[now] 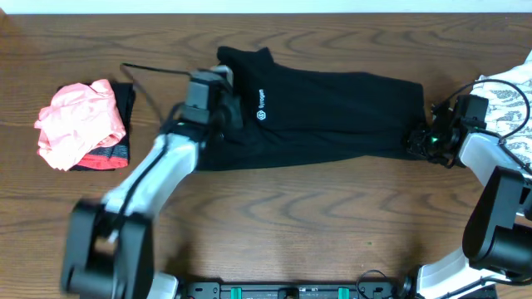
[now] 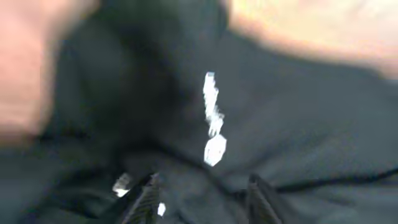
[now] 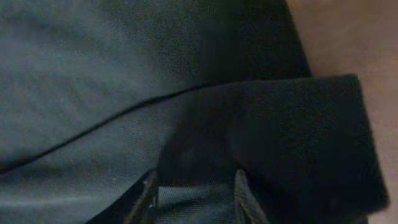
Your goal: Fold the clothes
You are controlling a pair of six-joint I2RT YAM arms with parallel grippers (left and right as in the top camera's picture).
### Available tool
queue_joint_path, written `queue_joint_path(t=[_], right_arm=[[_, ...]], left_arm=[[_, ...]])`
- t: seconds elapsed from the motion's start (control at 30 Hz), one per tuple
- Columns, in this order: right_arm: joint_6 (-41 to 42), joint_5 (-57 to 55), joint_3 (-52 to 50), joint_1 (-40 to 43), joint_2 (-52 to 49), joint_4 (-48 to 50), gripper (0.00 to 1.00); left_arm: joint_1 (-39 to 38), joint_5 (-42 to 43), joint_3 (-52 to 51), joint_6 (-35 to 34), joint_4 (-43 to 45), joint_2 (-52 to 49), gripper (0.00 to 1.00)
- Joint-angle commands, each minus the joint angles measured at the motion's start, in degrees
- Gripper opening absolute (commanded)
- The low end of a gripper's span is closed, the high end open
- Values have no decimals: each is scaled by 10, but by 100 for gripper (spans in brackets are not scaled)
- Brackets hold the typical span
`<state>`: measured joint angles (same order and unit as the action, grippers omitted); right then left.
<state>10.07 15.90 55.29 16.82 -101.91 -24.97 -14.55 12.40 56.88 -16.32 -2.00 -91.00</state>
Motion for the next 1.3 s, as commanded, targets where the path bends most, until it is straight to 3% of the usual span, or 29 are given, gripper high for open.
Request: queue_joint_path(t=[0.0, 0.17, 0.4, 0.53, 0.67, 0.87, 1.07, 1.27], right_arm=[[-7, -47, 38, 7, 50, -9, 47], [-10, -47, 74, 7, 102, 2, 66], [-14, -56, 78, 8, 92, 39, 71], [-14, -55, 78, 8, 69, 103, 68], [-14, -33, 78, 7, 38, 166, 66], [-14, 66, 115, 8, -27, 188, 61], [-14, 79, 242, 8, -90, 71, 65], [-13, 79, 332, 15, -154, -45, 72]], left_arm=[[23, -54, 3, 15, 13, 64, 59], [54, -61, 3, 24, 90, 71, 68], [73, -60, 3, 23, 218, 0, 67], [73, -50, 26, 23, 228, -60, 67], [76, -9, 108, 23, 178, -129, 68], [92, 31, 320, 21, -4, -245, 67], [114, 100, 471, 21, -143, -334, 68], [120, 147, 491, 21, -186, -376, 67]])
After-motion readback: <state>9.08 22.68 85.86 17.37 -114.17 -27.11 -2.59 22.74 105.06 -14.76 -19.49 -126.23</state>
